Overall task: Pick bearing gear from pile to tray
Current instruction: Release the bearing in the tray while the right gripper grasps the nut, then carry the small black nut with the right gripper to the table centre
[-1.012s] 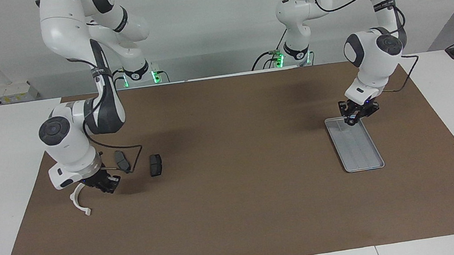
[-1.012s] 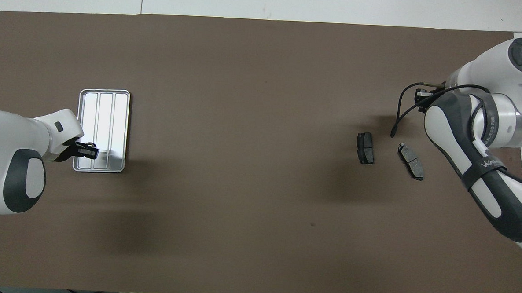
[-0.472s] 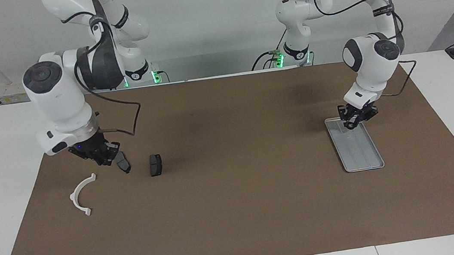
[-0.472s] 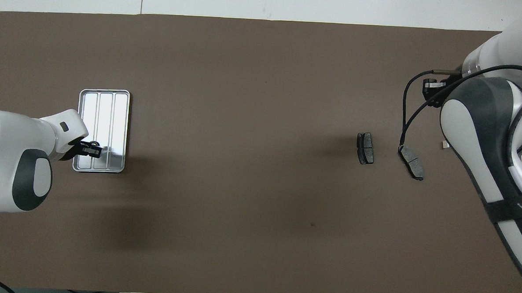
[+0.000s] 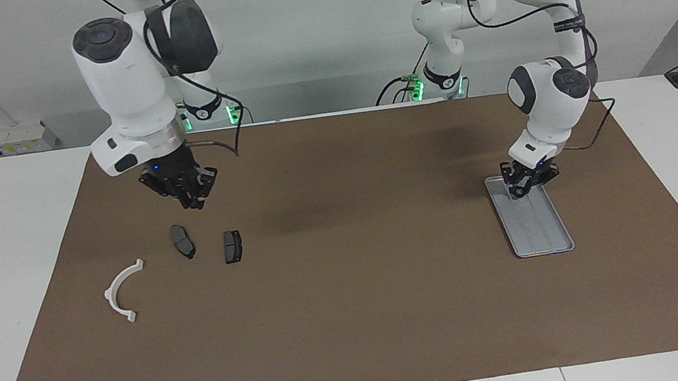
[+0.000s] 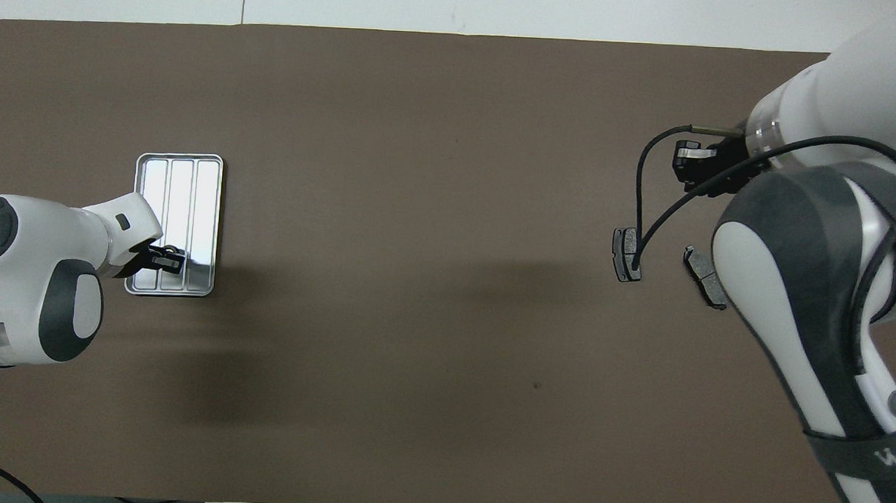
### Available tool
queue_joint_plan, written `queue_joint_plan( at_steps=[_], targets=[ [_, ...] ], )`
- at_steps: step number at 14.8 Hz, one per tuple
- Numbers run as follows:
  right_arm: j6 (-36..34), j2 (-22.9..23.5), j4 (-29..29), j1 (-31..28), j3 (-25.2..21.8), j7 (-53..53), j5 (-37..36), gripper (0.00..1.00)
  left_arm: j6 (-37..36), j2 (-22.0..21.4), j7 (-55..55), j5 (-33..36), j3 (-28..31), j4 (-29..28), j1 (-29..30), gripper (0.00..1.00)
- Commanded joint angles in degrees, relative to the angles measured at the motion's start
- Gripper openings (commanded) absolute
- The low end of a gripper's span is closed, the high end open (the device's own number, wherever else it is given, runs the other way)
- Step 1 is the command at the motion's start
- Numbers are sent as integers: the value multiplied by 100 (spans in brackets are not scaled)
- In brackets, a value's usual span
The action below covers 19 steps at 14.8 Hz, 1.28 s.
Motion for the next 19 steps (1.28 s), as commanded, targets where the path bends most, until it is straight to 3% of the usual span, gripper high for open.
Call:
queue_joint_plan(
  at_steps=[1, 3, 4, 6, 9, 14, 19],
  targets=[
    [-119, -100, -4, 299, 227, 1189, 269, 0, 277, 33, -9, -77, 1, -164, -15, 4],
    [-93, -135, -66, 465, 325, 1755, 542, 0, 313, 51, -27, -77, 1, -173, -15, 6],
    [-102, -153, -101, 545, 334, 1852, 656, 0, 304, 51, -27, -77, 1, -173, -24, 15],
    [38, -170, -241, 764, 334, 2264, 772, 0, 304, 51, -9, -77, 1, -173, -24, 68],
    [459, -135, -627, 1186, 325, 2766, 772, 0, 261, 51, -9, -77, 1, -138, -24, 91],
    [1136, 58, -1181, 1626, 325, 3242, 763, 0, 77, 60, -35, -77, 1, 98, -24, 93],
    [2453, 198, -2086, 1978, 325, 3514, 666, 0, -337, 130, -193, -77, -8, 521, -32, 94]
  ],
)
